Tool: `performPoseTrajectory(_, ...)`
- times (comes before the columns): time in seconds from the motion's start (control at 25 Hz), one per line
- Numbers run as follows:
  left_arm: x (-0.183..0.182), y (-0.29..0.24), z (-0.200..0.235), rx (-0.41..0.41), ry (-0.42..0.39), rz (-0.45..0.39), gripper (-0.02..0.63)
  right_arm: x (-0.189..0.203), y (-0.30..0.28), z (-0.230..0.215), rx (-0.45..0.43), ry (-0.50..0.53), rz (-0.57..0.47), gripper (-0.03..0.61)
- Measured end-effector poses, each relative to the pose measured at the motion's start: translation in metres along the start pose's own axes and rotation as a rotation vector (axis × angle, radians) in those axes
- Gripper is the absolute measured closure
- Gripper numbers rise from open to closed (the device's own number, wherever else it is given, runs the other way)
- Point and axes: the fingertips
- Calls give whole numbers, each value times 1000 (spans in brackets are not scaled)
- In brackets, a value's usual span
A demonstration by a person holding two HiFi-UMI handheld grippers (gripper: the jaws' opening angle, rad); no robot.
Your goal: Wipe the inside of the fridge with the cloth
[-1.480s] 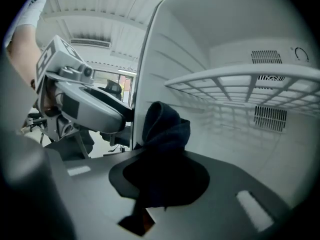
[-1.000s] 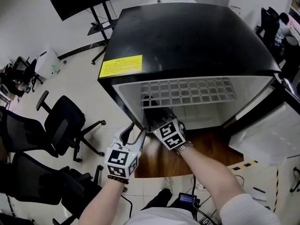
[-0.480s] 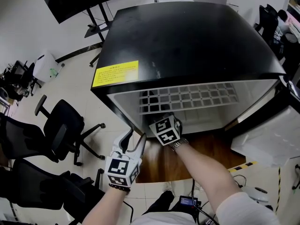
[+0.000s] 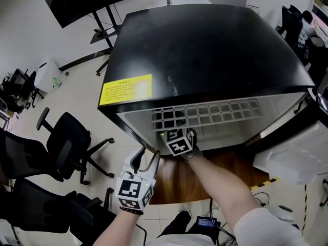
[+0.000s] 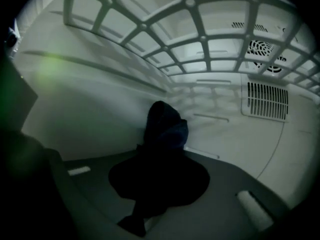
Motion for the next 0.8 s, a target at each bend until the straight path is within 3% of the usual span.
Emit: performPoseTrajectory(0.8, -2, -3, 3, -21, 0, -3, 439, 8, -9, -29, 101, 7, 24, 517)
Point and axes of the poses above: the fingertips, and each gripper's own axes: y backward along the fingers, z to its left, x out of its underside, and after that the axes turned 3 degrees about -z, right-handed
